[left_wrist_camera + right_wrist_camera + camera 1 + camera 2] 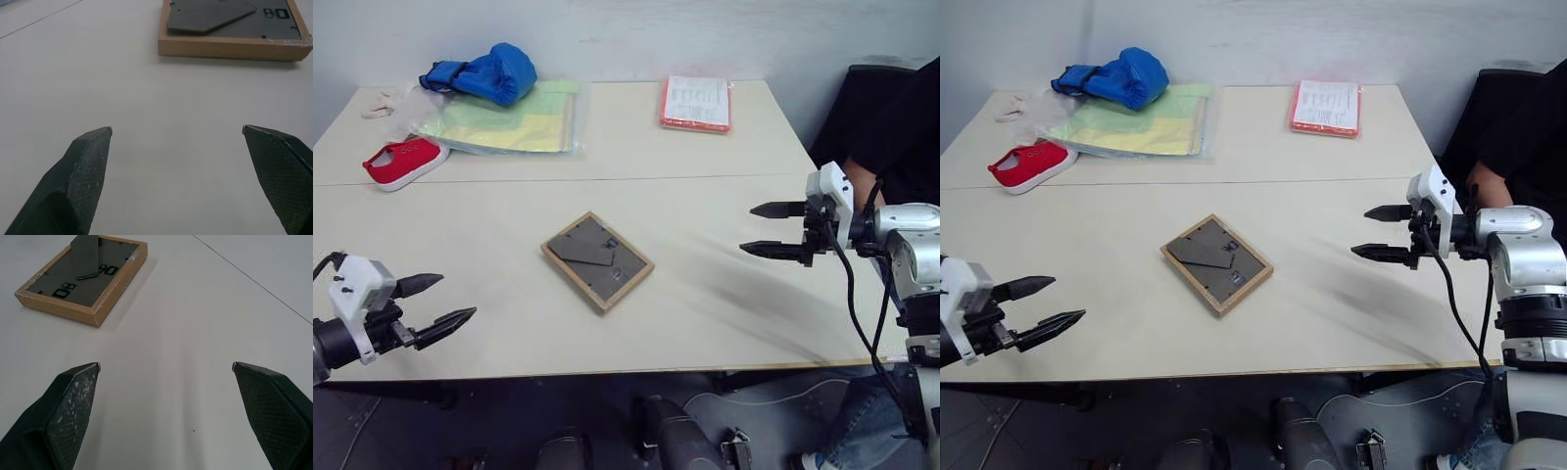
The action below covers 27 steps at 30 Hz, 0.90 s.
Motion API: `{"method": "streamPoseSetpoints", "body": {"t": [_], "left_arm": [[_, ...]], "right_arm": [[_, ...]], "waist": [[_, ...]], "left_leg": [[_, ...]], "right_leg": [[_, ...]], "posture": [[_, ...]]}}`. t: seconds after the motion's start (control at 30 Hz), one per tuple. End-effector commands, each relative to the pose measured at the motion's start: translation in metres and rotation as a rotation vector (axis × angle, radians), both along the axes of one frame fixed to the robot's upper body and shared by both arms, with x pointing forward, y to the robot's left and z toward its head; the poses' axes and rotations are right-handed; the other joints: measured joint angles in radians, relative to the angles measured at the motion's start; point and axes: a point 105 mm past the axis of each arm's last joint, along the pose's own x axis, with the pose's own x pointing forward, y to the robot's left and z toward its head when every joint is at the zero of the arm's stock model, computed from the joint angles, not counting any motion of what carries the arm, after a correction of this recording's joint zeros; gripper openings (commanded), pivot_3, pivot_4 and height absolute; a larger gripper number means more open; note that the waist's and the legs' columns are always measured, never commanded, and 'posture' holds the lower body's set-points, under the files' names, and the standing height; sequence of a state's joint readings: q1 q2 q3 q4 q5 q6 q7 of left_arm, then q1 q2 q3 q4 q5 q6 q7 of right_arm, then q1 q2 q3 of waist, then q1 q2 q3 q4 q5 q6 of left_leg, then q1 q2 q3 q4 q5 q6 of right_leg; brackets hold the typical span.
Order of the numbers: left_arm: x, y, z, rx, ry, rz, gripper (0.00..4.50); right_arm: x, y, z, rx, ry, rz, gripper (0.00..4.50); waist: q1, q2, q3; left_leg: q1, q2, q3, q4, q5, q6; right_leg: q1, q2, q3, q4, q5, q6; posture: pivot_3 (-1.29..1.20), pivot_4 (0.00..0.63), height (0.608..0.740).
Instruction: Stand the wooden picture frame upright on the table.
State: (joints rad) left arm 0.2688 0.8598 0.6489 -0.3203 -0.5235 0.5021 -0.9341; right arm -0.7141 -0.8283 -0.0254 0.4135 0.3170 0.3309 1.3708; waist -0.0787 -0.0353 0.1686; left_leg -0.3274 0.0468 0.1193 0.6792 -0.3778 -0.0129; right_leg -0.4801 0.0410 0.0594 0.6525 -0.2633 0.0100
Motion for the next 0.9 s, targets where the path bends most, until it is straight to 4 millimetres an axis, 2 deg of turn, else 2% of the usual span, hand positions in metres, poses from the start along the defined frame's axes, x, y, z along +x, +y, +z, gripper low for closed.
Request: {"method": "streamPoseSetpoints", "body": {"t": [0.03, 0.33, 0.5, 0.6, 0.7, 0.8, 0.9], "left_arm": [[-0.001, -0.006, 0.005, -0.004, -0.033, 0.004, 4.5], [-0.003, -0.008, 0.001, 0.001, -0.019, 0.019, 4.5], [0.002, -0.017, 0.001, 0.024, -0.001, -0.061, 4.5], [0.012, -0.029, -0.006, 0.094, 0.031, -0.169, 3.9], [0.022, -0.039, -0.018, 0.176, 0.073, -0.277, 2.91], [0.045, -0.043, -0.023, 0.236, 0.067, -0.328, 1.91], [0.062, -0.048, -0.025, 0.253, 0.057, -0.36, 0.97]], "right_arm": [[0.003, 0.004, 0.008, 0.011, -0.036, 0.002, 4.48], [0.009, 0.005, 0.008, 0.017, -0.057, -0.028, 4.48], [0.013, 0.014, 0.005, -0.006, -0.074, -0.006, 4.48], [0.02, 0.035, 0.003, -0.012, -0.092, 0.029, 3.88], [0.029, 0.06, -0.005, -0.034, -0.114, 0.06, 2.81], [0.038, 0.091, -0.016, -0.06, -0.124, 0.1, 1.69], [0.044, 0.112, -0.025, -0.067, -0.124, 0.12, 0.69]], "waist": [[-0.003, 0.0, 0.0], [-0.005, 0.0, 0.0], [-0.006, 0.0, 0.0], [-0.007, 0.0, 0.0], [-0.011, 0.0, 0.0], [-0.009, 0.0, 0.0], [-0.01, 0.0, 0.0]], "left_leg": [[0.0, 0.0, 0.0, 0.0, 0.0, 0.0], [0.0, 0.0, 0.0, 0.0, 0.0, 0.0], [0.0, 0.0, 0.0, 0.0, 0.0, 0.0], [0.0, 0.0, 0.0, 0.0, 0.0, -0.001], [0.001, 0.0, 0.0, 0.0, 0.001, -0.001], [0.0, 0.0, 0.001, -0.001, 0.004, -0.007], [-0.002, 0.0, 0.001, 0.001, 0.004, -0.008]], "right_leg": [[0.0, 0.0, 0.0, 0.0, 0.0, 0.0], [0.0, 0.0, 0.0, 0.0, 0.0, 0.0], [0.0, 0.0, 0.0, 0.0, 0.0, 0.0], [0.0, 0.0, 0.0, 0.001, 0.0, 0.0], [0.0, 0.0, 0.0, 0.001, 0.0, 0.0], [-0.001, 0.0, 0.0, 0.001, 0.0, 0.0], [-0.003, 0.0, 0.0, 0.003, 0.0, 0.0]], "posture": [[0.0, 0.15, 0.74], [0.0, 0.15, 0.74], [0.0, 0.15, 0.74], [0.0, 0.15, 0.74], [0.0, 0.15, 0.74], [0.0, 0.15, 0.74], [0.0, 0.15, 0.74]]}}
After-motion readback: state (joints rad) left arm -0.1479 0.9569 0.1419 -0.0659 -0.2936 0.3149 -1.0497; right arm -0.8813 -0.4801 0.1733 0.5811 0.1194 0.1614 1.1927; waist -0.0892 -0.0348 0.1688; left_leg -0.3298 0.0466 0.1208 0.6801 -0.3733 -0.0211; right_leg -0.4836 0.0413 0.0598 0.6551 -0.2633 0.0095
